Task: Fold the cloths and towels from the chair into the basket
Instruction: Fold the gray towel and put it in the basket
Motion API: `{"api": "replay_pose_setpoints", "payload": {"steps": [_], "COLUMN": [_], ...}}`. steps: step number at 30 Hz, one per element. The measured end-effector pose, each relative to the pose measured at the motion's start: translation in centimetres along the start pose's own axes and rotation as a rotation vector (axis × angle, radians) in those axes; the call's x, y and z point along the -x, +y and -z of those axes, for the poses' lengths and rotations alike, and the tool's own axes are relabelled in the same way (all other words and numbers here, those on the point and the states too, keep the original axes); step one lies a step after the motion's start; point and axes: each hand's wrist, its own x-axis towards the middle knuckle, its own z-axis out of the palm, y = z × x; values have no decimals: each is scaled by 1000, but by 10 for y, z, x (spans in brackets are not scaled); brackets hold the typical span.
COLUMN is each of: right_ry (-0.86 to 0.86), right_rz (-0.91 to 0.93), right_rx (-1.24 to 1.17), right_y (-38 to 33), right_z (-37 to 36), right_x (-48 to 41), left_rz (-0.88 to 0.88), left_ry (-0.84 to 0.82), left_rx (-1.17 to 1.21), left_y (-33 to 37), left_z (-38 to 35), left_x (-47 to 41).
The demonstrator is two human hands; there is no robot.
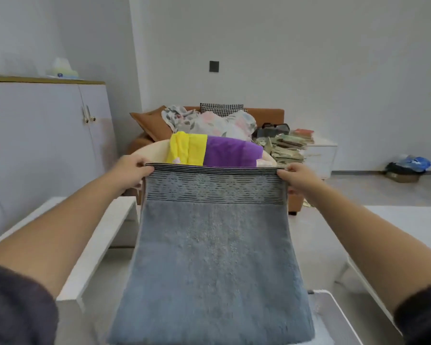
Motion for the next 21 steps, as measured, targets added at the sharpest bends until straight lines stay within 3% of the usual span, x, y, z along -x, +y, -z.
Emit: {"api": "replay_pose_setpoints", "payload": {"steps": [8,13,18,21], "right_ry": [35,-1,-130,-223], "right_rz": [12,278,489,520], "right_rx": [-29,209,457,530], "right_y": [70,103,142,165], "right_z": [-35,-30,-36,-38], "right_x": [-4,31,81,106], "left_rz": [-63,-200,-448,-519], "left_ry": [88,106,-53,-143], "left_rx": [-156,-172,-280,-330], "left_y": [-62,-80,-123,-148], "left_z": [-41,-43,-52,-61], "left_x": [12,66,119,139]}}
